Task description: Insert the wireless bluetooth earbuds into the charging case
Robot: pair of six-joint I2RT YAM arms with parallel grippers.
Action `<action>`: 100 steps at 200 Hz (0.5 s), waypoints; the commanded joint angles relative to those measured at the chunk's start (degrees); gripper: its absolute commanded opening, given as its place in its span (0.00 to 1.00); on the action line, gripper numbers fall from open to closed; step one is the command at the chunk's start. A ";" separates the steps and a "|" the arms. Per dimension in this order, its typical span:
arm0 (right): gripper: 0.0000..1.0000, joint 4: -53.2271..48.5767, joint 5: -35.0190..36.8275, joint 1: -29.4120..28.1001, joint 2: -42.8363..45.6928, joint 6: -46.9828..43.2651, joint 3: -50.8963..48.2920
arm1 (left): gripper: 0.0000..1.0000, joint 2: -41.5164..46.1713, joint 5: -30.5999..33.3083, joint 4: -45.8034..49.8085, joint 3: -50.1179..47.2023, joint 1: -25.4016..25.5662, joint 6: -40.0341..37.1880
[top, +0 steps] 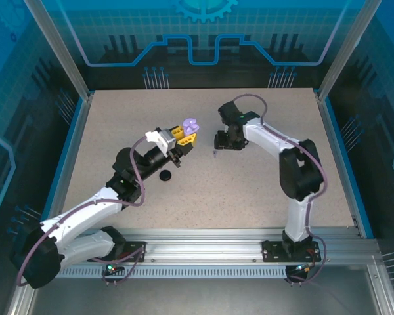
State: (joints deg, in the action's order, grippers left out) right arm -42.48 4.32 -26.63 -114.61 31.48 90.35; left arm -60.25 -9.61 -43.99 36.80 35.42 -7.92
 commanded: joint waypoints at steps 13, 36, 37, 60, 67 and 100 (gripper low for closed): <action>0.49 -4.81 1.02 -1.56 -6.11 1.73 7.63 | 0.00 1.45 1.33 -1.36 -0.67 0.38 -0.91; 0.48 -7.33 2.81 -2.75 -9.92 2.56 12.01 | 0.00 1.69 1.24 -1.25 -0.66 0.37 -0.95; 0.48 -7.48 2.85 -2.78 -10.06 2.63 12.12 | 0.00 1.70 1.25 -1.22 -0.71 0.36 -0.95; 0.46 -9.97 4.61 -3.51 -13.16 3.23 15.71 | 0.00 1.80 1.33 -1.26 -0.67 0.36 -1.28; 0.46 -10.69 5.08 -3.75 -13.80 3.31 16.56 | 0.00 1.80 1.25 -1.28 -0.72 0.35 -1.30; 0.43 -12.19 6.05 -4.61 -16.14 3.58 18.53 | 0.00 1.89 1.27 -1.26 -0.59 0.39 -1.69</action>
State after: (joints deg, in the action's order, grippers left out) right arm -50.57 8.47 -30.30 -128.40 33.71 106.78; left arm -59.51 -9.19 -43.97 36.58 35.42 -8.08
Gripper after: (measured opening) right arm 0.445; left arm 0.217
